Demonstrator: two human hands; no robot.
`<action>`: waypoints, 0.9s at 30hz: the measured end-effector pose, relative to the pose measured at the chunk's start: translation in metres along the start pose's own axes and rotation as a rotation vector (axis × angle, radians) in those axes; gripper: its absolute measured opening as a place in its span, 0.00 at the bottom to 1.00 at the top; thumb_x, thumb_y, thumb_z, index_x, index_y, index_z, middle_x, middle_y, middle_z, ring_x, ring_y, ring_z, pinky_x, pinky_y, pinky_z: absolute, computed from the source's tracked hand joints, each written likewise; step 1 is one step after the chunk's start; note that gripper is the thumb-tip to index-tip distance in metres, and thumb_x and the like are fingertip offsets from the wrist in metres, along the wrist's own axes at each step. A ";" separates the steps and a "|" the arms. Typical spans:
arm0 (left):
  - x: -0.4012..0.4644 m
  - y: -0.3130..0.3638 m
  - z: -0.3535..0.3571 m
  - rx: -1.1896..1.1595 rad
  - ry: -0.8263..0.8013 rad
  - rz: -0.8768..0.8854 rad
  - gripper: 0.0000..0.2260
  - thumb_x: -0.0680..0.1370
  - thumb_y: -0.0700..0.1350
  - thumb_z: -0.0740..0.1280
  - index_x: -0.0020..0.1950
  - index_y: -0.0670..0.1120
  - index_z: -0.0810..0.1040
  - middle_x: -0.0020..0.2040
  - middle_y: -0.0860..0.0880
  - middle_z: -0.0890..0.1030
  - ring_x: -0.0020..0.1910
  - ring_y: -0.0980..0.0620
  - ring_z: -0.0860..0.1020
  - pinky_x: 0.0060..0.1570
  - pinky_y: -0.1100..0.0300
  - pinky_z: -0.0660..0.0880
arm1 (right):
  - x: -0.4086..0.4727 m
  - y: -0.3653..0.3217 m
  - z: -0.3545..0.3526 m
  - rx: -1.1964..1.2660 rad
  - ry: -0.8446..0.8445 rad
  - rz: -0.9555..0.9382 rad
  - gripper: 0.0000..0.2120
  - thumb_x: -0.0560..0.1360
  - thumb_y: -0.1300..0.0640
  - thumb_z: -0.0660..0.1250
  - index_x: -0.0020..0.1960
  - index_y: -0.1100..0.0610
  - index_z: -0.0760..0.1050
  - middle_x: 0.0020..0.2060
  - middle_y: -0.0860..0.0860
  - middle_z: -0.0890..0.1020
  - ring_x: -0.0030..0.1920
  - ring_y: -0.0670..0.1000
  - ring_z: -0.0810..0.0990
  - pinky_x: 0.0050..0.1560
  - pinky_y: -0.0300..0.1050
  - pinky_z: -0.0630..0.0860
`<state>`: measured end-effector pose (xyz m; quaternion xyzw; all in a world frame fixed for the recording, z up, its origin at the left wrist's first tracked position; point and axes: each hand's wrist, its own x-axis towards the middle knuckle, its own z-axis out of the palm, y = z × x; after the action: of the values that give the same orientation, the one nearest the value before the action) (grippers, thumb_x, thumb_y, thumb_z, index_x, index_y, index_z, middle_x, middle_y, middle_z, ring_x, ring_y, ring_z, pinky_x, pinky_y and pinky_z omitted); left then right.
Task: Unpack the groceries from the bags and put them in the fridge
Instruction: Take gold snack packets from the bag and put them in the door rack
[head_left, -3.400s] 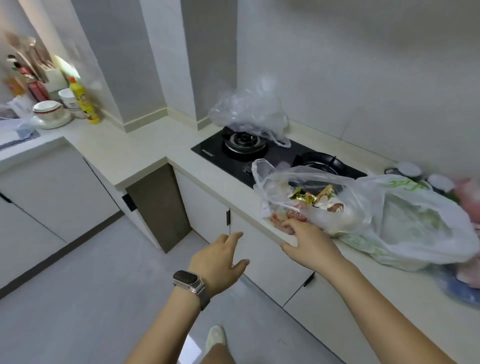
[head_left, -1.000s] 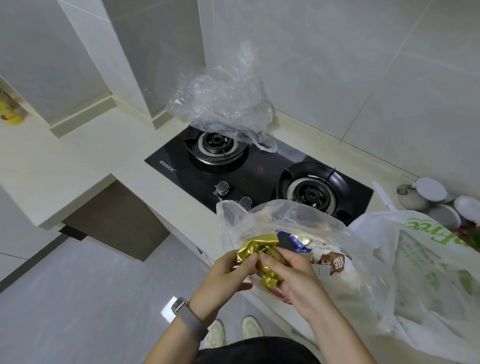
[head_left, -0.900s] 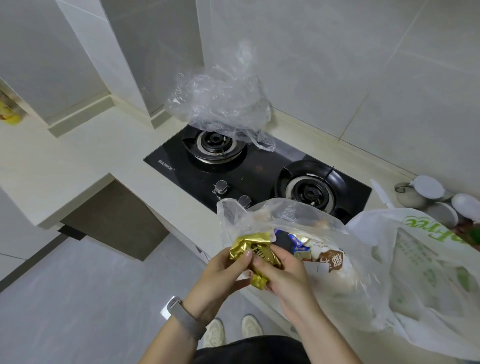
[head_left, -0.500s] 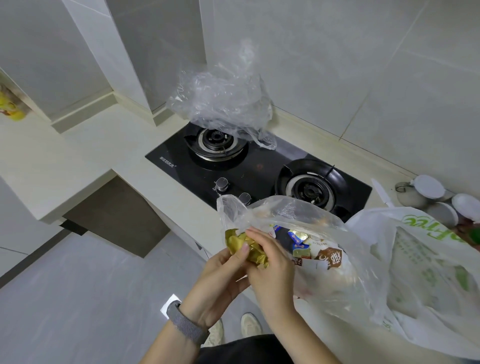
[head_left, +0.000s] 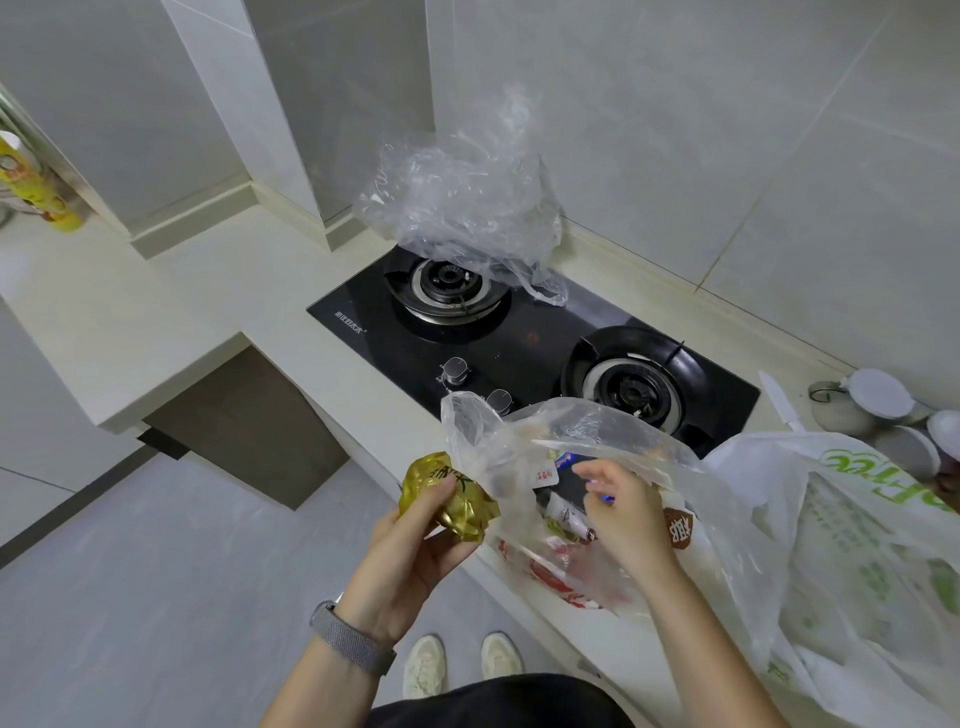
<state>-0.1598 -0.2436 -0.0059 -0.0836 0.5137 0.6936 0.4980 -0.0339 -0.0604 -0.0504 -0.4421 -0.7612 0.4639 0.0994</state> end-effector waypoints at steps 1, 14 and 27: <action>0.000 0.000 0.000 0.014 0.006 -0.004 0.12 0.71 0.46 0.69 0.50 0.39 0.80 0.46 0.41 0.84 0.42 0.48 0.83 0.41 0.59 0.81 | 0.012 0.012 0.000 -0.114 -0.070 0.035 0.20 0.72 0.72 0.59 0.56 0.55 0.79 0.51 0.48 0.81 0.52 0.47 0.80 0.52 0.31 0.73; -0.004 0.003 -0.006 0.084 -0.047 0.037 0.27 0.71 0.51 0.74 0.59 0.33 0.74 0.49 0.38 0.80 0.59 0.35 0.78 0.43 0.56 0.82 | 0.032 0.055 0.055 -0.750 -0.442 0.057 0.18 0.76 0.58 0.63 0.65 0.51 0.71 0.55 0.53 0.64 0.57 0.59 0.72 0.55 0.51 0.75; -0.007 0.009 -0.010 0.084 -0.029 0.059 0.23 0.73 0.49 0.71 0.59 0.34 0.75 0.53 0.35 0.81 0.56 0.35 0.79 0.48 0.52 0.81 | 0.012 0.064 0.061 -0.662 -0.179 -0.174 0.11 0.77 0.44 0.61 0.43 0.51 0.67 0.43 0.55 0.74 0.39 0.53 0.74 0.39 0.50 0.69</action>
<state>-0.1671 -0.2551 -0.0006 -0.0375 0.5374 0.6868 0.4879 -0.0380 -0.0781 -0.1381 -0.3415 -0.9108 0.2188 -0.0773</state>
